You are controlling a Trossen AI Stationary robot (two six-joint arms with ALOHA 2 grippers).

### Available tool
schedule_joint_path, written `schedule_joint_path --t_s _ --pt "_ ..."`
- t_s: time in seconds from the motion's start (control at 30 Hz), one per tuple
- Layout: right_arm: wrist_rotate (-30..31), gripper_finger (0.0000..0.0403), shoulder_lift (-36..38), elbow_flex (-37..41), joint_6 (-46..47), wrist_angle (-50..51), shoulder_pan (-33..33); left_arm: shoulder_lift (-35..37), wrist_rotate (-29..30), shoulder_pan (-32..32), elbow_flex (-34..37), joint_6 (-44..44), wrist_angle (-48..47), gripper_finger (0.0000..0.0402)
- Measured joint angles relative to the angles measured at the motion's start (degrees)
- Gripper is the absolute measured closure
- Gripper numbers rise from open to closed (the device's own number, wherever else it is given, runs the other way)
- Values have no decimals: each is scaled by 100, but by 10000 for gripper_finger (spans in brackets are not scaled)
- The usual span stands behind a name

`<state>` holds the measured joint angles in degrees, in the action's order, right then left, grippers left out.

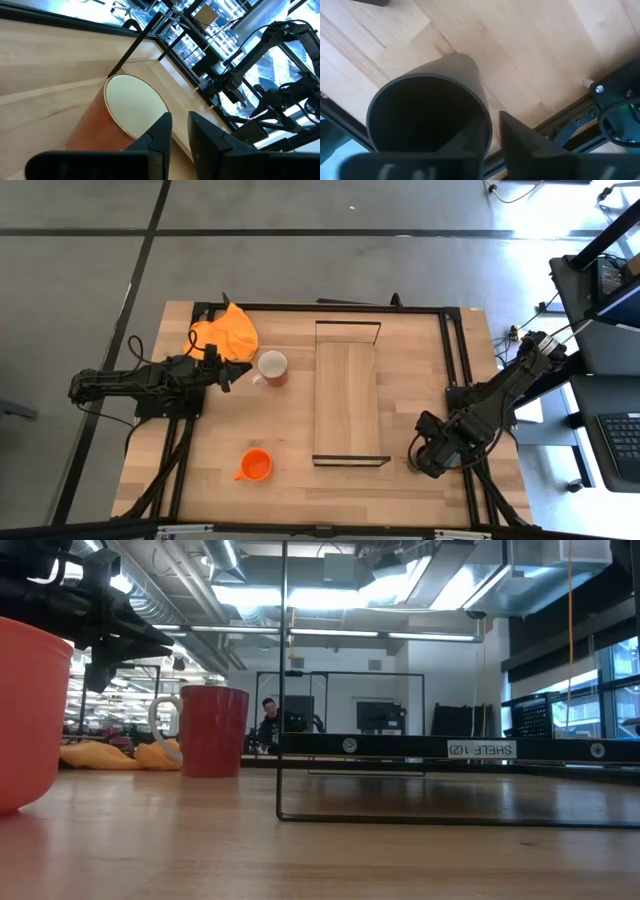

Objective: Stack small to large cups/mugs on shelf
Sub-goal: Put the black cup on the shelf

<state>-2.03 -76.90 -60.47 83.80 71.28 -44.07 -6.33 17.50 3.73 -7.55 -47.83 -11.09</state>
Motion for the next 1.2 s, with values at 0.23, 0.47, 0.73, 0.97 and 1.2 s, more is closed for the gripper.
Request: schedule_joint_path --t_s 0.23,0.47,0.73,0.97,1.2 --pt "-5 385 2 0 -6 32 0 0 0 0 0 0 1 344" --pt "-35 396 162 0 -16 45 49 1 0 0 0 -4 2 344" --pt "108 399 463 -741 -626 1080 500 -1 0 0 0 -160 4 344" --pt "545 400 211 -1823 -2548 1854 1732 0 -1 -1 0 -170 4 344" --pt "915 400 -276 -2685 -4255 1859 3201 -1 -2 0 0 -173 2 344"
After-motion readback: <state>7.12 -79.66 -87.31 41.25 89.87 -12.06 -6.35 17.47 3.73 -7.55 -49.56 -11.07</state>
